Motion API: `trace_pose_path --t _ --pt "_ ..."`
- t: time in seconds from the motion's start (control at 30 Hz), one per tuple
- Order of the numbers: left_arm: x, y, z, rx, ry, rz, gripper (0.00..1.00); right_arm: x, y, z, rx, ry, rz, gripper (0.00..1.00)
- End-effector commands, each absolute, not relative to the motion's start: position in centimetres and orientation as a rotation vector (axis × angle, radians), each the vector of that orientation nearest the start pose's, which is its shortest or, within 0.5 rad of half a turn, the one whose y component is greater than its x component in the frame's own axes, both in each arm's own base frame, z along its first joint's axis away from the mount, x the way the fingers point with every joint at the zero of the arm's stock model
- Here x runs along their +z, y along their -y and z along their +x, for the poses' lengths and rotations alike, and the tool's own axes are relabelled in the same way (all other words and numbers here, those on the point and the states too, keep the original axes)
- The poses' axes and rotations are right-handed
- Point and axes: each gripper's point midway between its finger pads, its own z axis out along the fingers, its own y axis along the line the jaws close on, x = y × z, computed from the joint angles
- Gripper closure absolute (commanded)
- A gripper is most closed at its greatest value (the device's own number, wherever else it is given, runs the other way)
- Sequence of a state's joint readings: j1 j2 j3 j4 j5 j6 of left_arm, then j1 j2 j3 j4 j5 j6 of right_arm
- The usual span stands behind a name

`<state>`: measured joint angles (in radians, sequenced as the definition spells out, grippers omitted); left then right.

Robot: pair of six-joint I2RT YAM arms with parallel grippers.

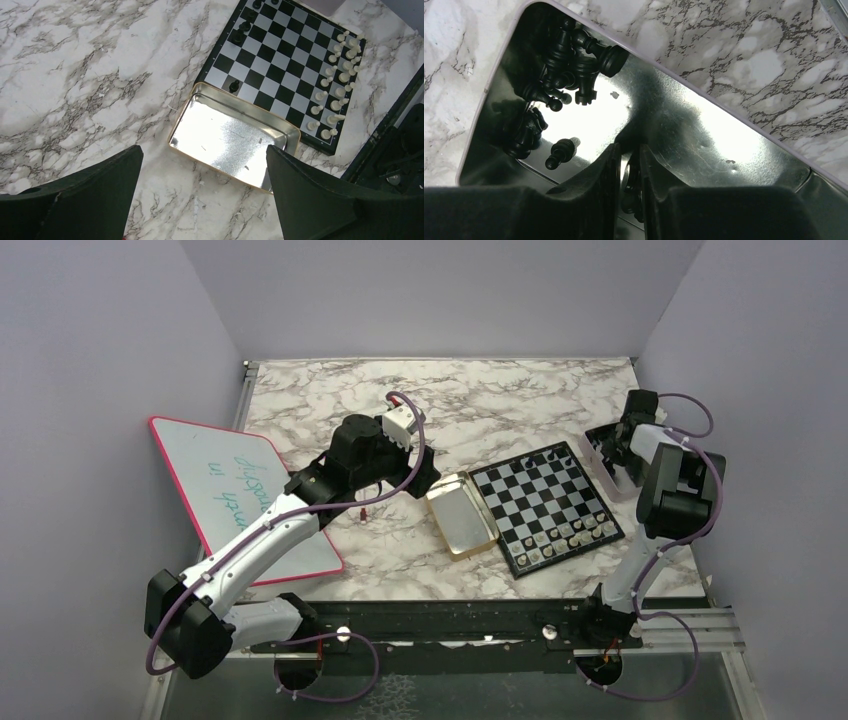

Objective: Set up the chess pieces on the board
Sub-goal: Pick up the chess piece from the storage box.

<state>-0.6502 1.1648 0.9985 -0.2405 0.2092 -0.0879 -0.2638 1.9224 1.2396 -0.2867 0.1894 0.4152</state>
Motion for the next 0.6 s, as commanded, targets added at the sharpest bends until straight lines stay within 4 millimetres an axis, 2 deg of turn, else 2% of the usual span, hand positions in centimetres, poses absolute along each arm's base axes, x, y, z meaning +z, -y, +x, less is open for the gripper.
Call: trace_pose_path --t 0.0,0.23,0.43,0.57 --pt "24.8 25.6 27.7 -0.653 -1.867 0.688 0.07 1.1 13.6 41.8 -0.224 -2.409 0.921 0.78" --pt "24.9 25.6 27.7 -0.654 -1.862 0.688 0.07 2.9 14.6 42.4 -0.273 -2.377 0.905 0.83" --pt "24.9 25.5 27.8 -0.647 -1.861 0.688 0.07 5.2 15.6 42.7 -0.334 -2.334 0.901 0.84" --pt "25.0 25.5 27.7 -0.648 -1.857 0.687 0.07 6.2 15.6 42.6 -0.331 -2.315 0.891 0.84"
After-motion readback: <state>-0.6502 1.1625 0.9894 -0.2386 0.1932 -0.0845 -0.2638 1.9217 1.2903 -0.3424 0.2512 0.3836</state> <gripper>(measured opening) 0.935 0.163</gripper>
